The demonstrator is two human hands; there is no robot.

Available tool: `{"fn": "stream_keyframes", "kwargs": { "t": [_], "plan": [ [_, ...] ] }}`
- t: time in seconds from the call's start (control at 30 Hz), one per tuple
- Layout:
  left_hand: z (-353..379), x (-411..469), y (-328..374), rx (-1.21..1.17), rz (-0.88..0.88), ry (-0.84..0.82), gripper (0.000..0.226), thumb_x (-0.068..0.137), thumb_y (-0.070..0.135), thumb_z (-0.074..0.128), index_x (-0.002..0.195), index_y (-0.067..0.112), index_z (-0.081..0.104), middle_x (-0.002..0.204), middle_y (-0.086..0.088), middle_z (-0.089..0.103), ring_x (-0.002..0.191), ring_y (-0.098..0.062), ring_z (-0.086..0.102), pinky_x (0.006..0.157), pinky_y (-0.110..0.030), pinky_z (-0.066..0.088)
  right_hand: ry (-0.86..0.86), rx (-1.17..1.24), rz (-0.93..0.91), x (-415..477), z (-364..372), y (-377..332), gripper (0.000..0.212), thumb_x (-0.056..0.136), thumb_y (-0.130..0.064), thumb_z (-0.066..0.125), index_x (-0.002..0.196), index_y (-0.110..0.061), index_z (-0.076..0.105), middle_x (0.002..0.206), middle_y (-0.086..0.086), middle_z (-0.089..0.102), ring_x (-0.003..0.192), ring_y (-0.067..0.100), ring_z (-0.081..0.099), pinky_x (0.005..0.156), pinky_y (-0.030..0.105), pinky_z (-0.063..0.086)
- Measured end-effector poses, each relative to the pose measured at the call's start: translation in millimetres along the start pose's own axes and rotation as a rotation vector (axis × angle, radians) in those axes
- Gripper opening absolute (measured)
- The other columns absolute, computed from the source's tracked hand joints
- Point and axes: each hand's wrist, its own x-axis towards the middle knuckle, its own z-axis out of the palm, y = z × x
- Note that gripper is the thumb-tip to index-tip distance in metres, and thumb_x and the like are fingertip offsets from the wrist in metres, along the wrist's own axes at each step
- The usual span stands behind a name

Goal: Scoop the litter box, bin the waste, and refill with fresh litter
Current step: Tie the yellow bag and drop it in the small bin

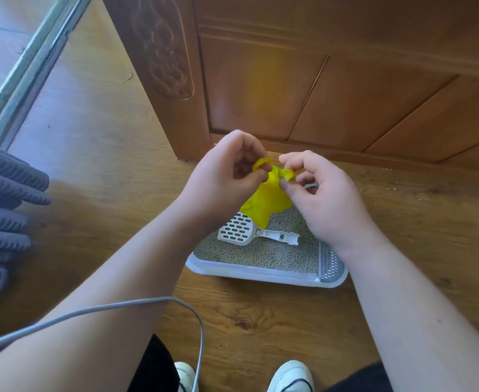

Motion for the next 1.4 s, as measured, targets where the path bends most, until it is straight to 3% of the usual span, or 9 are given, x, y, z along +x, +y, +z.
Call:
{"fn": "stream_keyframes", "kwargs": {
  "t": [0.1,0.23,0.37,0.5,0.7,0.9,1.07,1.2,1.4],
  "plan": [
    [0.1,0.0,-1.0,-0.013,0.000,0.005,0.021,0.082,0.000,0.070,0.095,0.013,0.060,0.089,-0.008,0.070,0.087,-0.028,0.068,0.082,-0.047,0.056,-0.055,0.162,0.050,2.4,3.4,2.1,0.025,0.089,-0.010,0.070,0.088,-0.034,0.064,0.109,-0.007,0.072,0.076,0.003,0.059,0.072,0.032,0.054],
    [1.1,0.4,0.0,0.047,-0.002,-0.008,0.015,0.082,0.002,0.073,0.094,0.010,0.070,0.087,0.001,0.073,0.080,-0.010,0.068,0.081,-0.033,0.057,-0.032,0.161,0.061,3.5,10.1,2.5,0.022,0.084,-0.008,0.069,0.081,-0.028,0.059,0.073,-0.005,0.067,0.068,0.019,0.067,0.066,0.044,0.057],
    [2.0,3.8,1.0,0.053,0.000,-0.012,0.018,0.082,-0.002,0.071,0.094,0.012,0.071,0.088,0.003,0.072,0.081,-0.006,0.067,0.080,-0.026,0.055,0.050,0.138,0.063,5.3,13.6,5.0,0.027,0.085,-0.011,0.071,0.090,-0.028,0.051,0.078,0.002,0.067,0.076,0.029,0.068,0.069,0.048,0.057],
    [-1.8,11.2,-1.2,-0.008,-0.046,-0.007,0.032,0.083,-0.010,0.060,0.099,0.016,0.066,0.099,0.000,0.068,0.091,-0.013,0.069,0.077,-0.024,0.055,0.015,0.042,0.124,10.8,7.0,5.9,0.020,0.089,-0.010,0.071,0.099,-0.027,0.066,0.077,-0.002,0.070,0.070,0.019,0.070,0.070,0.042,0.058],
    [-3.1,8.3,0.8,0.275,-0.300,0.042,0.024,0.088,0.008,0.056,0.102,0.026,0.063,0.100,0.011,0.066,0.064,0.004,0.057,0.054,-0.011,0.042,-0.003,-0.221,0.043,11.3,-9.4,-26.4,0.008,0.087,-0.018,0.071,0.084,-0.026,0.068,0.070,-0.010,0.062,0.071,0.008,0.056,0.062,0.025,0.045],
    [-25.8,-18.3,66.5,-0.025,-0.582,0.225,0.027,0.088,0.013,0.053,0.110,0.025,0.062,0.111,0.007,0.067,0.103,-0.014,0.065,0.090,-0.047,0.055,0.038,-0.231,-0.063,-12.0,-49.6,-118.4,0.012,0.088,-0.011,0.068,0.090,-0.023,0.068,0.084,-0.011,0.058,0.083,0.011,0.051,0.071,0.022,0.041],
    [-59.5,-46.8,148.9,-0.468,-0.855,0.367,0.033,0.094,0.014,0.060,0.126,0.011,0.059,0.129,-0.008,0.060,0.117,-0.022,0.060,0.087,-0.020,0.053,0.019,-0.111,0.027,-40.6,-113.3,-232.1,0.013,0.091,-0.014,0.068,0.094,-0.026,0.065,0.087,-0.014,0.058,0.084,0.002,0.054,0.071,0.008,0.040],
    [-77.2,-72.3,228.3,-0.827,-1.135,0.382,0.038,0.099,0.029,0.050,0.134,0.013,0.050,0.136,-0.013,0.054,0.116,-0.031,0.060,0.080,-0.048,0.056,-0.054,-0.033,0.102,-49.9,-168.6,-329.7,0.007,0.094,-0.021,0.065,0.096,-0.028,0.065,0.086,-0.010,0.066,0.087,0.012,0.065,0.078,0.035,0.056],
    [-85.0,-107.3,354.9,-1.013,-1.180,0.157,0.044,0.101,0.044,0.041,0.128,0.011,0.053,0.120,-0.016,0.064,0.095,-0.033,0.069,0.073,-0.046,0.058,-0.044,0.043,0.092,-80.0,-254.5,-472.1,0.009,0.088,-0.024,0.064,0.095,-0.028,0.068,0.092,-0.005,0.070,0.088,0.020,0.068,0.082,0.050,0.055]
  ]
}}
